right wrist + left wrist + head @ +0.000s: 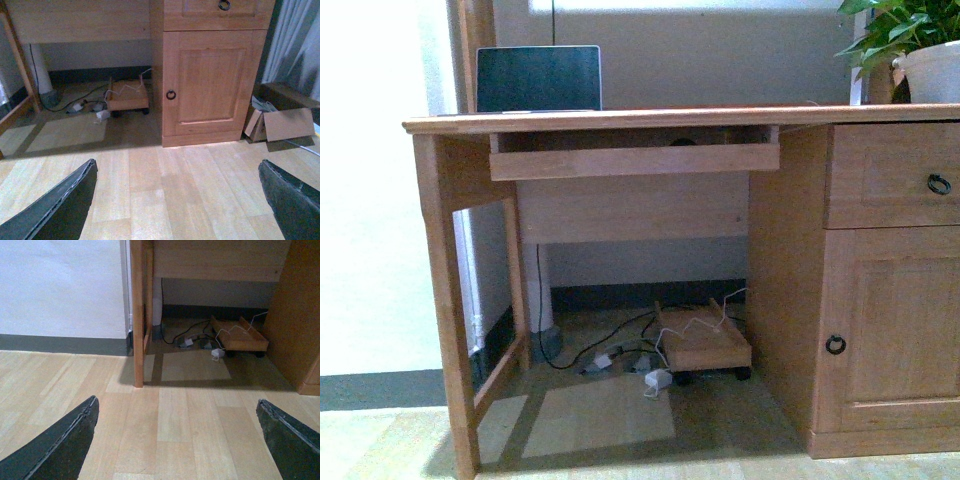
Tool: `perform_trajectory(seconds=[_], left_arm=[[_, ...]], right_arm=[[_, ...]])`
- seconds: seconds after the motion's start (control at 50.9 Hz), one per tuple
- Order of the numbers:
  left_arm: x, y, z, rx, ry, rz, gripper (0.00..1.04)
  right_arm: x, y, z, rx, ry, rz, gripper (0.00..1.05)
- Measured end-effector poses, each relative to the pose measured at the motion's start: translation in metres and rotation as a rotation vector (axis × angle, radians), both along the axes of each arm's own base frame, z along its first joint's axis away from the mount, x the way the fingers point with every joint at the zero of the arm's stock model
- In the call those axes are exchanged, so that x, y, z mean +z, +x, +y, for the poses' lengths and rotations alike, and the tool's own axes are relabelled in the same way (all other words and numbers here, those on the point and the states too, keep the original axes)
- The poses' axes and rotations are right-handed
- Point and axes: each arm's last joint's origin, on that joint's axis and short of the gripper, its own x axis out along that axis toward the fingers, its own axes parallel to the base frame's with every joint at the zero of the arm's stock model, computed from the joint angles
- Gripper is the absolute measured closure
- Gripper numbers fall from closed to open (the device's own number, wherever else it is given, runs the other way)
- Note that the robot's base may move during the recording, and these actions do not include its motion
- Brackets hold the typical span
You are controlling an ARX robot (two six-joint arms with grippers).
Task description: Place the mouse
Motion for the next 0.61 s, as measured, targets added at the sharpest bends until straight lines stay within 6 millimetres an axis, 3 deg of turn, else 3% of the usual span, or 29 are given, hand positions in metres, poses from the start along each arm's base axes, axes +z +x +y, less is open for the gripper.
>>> perform_trajectory(seconds=[0.609], left_arm=[[0.0000,0.0000,0.0000,0.000,0.000,0.000,0.08]], right_arm=[[0.0000,0.0000,0.0000,0.000,0.000,0.000,0.07]])
